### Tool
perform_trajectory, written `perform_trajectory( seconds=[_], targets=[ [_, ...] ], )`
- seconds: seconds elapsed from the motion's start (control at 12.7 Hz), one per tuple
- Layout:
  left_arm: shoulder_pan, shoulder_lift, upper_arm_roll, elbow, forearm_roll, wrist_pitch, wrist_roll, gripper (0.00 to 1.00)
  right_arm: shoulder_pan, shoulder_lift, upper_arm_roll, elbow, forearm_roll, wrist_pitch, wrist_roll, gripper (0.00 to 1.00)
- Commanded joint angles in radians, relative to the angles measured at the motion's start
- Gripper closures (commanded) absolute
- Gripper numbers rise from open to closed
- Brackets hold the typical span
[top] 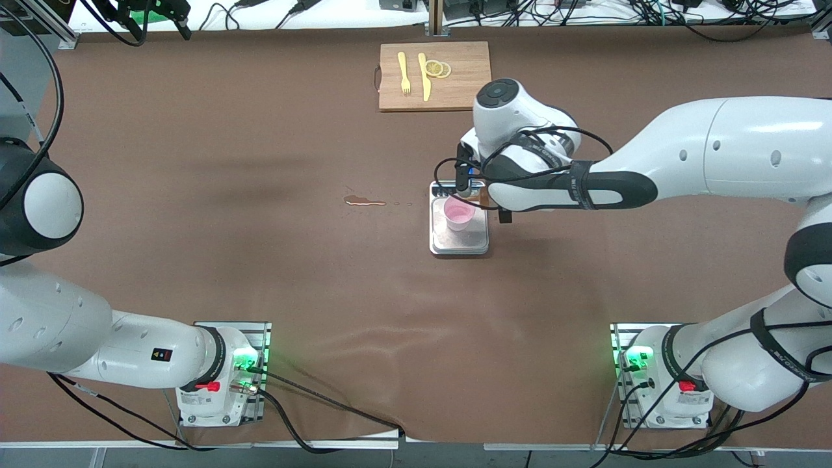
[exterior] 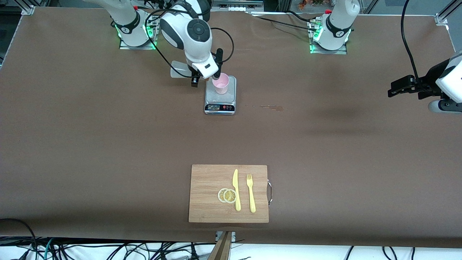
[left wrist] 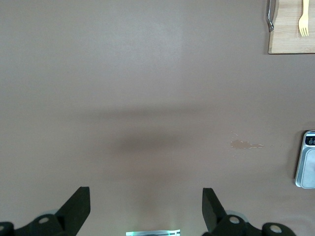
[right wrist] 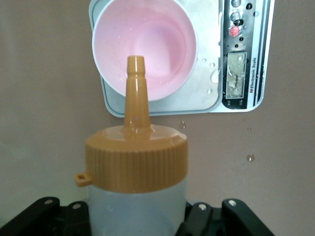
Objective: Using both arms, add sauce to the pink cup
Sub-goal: 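Squeeze sauce from the bottle into the pink cup with the right gripper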
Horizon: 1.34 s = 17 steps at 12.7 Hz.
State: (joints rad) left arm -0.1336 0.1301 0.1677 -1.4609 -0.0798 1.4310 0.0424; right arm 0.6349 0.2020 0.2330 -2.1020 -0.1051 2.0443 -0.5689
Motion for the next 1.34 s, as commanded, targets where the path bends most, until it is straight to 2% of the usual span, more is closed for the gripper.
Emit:
perform_trajectory(
  seconds=[0.0,0.63,0.87,1.1,1.26],
  targets=[
    [0.005,0.017,-0.002,0.033,0.009,-0.015,0.017,0.00,0.023,0.048,0.000,0.097,-0.047,-0.101,0.032,0.96],
    [0.005,0.017,-0.001,0.033,0.009,-0.015,0.019,0.00,0.055,0.088,0.000,0.171,-0.125,-0.251,0.061,0.95],
    [0.003,0.017,0.000,0.033,0.009,-0.015,0.017,0.00,0.055,0.086,-0.001,0.174,-0.125,-0.253,0.061,0.90],
    [0.003,0.017,0.000,0.033,0.009,-0.015,0.017,0.00,-0.003,0.044,-0.011,0.180,-0.107,-0.254,-0.001,0.88],
    [0.005,0.017,0.000,0.033,0.008,-0.015,0.019,0.00,-0.062,-0.004,-0.011,0.178,-0.029,-0.259,-0.081,0.87]
  ],
)
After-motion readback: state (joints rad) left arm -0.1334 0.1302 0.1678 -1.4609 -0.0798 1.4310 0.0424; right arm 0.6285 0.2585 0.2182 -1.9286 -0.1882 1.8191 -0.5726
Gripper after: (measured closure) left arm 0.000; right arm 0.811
